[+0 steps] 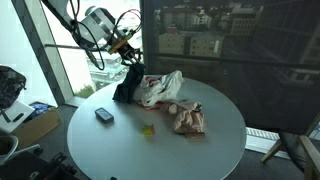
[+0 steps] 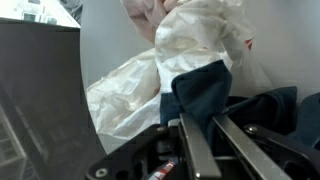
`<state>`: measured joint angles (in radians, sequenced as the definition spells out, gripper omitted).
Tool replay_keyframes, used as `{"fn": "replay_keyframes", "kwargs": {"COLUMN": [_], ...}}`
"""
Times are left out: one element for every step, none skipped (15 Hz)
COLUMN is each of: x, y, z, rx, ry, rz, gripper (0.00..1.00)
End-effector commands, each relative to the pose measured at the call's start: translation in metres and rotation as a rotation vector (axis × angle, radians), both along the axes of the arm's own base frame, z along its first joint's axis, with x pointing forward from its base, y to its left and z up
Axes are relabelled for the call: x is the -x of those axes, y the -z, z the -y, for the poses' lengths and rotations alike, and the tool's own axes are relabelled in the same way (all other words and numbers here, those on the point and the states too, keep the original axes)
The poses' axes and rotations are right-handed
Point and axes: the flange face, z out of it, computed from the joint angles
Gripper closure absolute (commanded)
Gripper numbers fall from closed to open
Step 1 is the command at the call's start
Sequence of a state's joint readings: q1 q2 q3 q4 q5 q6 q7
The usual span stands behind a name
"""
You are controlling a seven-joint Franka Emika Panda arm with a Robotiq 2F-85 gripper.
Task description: Move the shirt to the right then pick it up
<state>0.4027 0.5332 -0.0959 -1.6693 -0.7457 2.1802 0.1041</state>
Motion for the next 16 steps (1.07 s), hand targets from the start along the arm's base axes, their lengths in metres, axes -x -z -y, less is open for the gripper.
{"fn": "replay_keyframes", "kwargs": {"x": [0.03,0.035,0.04,0.044,0.047,0.051,0.054,0.058,0.061,0.063,0.066,0.067,0.07,0.073,0.076,0.079], "y": [-0.051,-0.06,-0.07,-0.078,-0.082,-0.082,-0.08,-0.074,-0.067,-0.059,-0.051,-0.044,-0.04,-0.036,-0.033,-0.03], "z": [0.01,0.013,0.019,0.025,0.035,0.048,0.061,0.077,0.091,0.105,0.12,0.134,0.146,0.157,0.166,0.174], "rx": [-0.05,-0.051,-0.047,-0.037,-0.018,0.015,0.044,0.077,0.105,0.137,0.164,0.194,0.218,0.237,0.251,0.258], "ry": [0.094,0.123,0.152,0.171,0.186,0.195,0.21,0.216,0.216,0.218,0.227,0.23,0.242,0.257,0.265,0.269], "rz": [-0.076,-0.094,-0.111,-0.116,-0.122,-0.117,-0.123,-0.123,-0.125,-0.129,-0.137,-0.141,-0.15,-0.16,-0.178,-0.189], "gripper": [0.9,0.9,0.9,0.9,0.9,0.9,0.9,0.9,0.9,0.9,0.9,0.9,0.9,0.9,0.9,0.9]}}
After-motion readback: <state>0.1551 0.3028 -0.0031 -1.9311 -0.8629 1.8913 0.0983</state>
